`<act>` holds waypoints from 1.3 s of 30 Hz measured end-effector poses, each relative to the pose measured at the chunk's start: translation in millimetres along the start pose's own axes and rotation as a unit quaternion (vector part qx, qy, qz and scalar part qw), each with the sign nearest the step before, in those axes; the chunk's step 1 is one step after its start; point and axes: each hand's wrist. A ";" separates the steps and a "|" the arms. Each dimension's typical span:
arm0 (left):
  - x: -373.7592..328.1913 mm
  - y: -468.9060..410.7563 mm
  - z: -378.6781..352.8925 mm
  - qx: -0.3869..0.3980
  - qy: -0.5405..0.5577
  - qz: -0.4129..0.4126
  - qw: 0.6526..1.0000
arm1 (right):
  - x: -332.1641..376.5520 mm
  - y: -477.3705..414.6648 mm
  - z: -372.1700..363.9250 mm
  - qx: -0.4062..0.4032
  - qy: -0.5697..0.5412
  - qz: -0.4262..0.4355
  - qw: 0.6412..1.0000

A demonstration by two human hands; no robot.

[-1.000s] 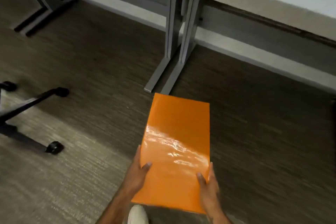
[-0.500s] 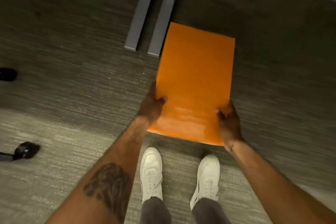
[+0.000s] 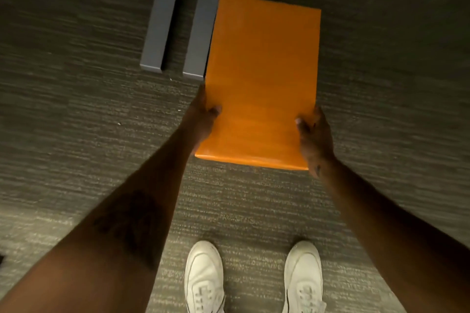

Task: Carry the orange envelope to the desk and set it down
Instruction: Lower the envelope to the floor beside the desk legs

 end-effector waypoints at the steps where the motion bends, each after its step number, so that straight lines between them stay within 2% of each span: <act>1: -2.9 -5.7 -0.6 -0.003 0.000 0.000 1.000 | 0.6 -7.2 -2.4 -0.002 -0.001 0.002 1.000; 10: -4.2 -28.5 -3.3 -0.006 -0.002 0.002 1.000 | -5.0 -24.6 -7.8 0.006 -0.031 -0.010 0.999; 13: 6.8 -18.5 3.4 -0.006 0.075 0.036 0.996 | -11.6 -3.6 -3.8 0.004 -0.066 -0.055 0.996; 17: 38.8 13.4 0.2 -0.023 0.158 0.072 0.985 | -23.4 27.2 -8.5 0.046 -0.113 -0.088 0.989; 21: 51.8 29.4 -14.9 -0.033 0.188 0.050 0.980 | -24.8 30.5 -14.5 0.000 -0.158 -0.114 0.981; 26: 30.8 8.3 -15.0 -0.068 0.200 0.008 0.977 | -16.4 2.4 -12.5 -0.004 -0.173 -0.120 0.978; 32: -11.2 -40.5 -4.3 -0.047 0.188 -0.036 0.980 | 14.6 -54.5 -14.6 0.003 -0.208 -0.104 0.973; 39: -42.8 -84.1 -2.0 -0.084 0.190 -0.012 0.978 | 38.3 -99.1 -25.3 -0.010 -0.229 -0.103 0.968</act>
Point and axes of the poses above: each hand's wrist, its own y-axis away from the middle knuckle, its own z-axis out of the back of the hand, x = y × z, and after that the axes turned 5 degrees about z, right-handed
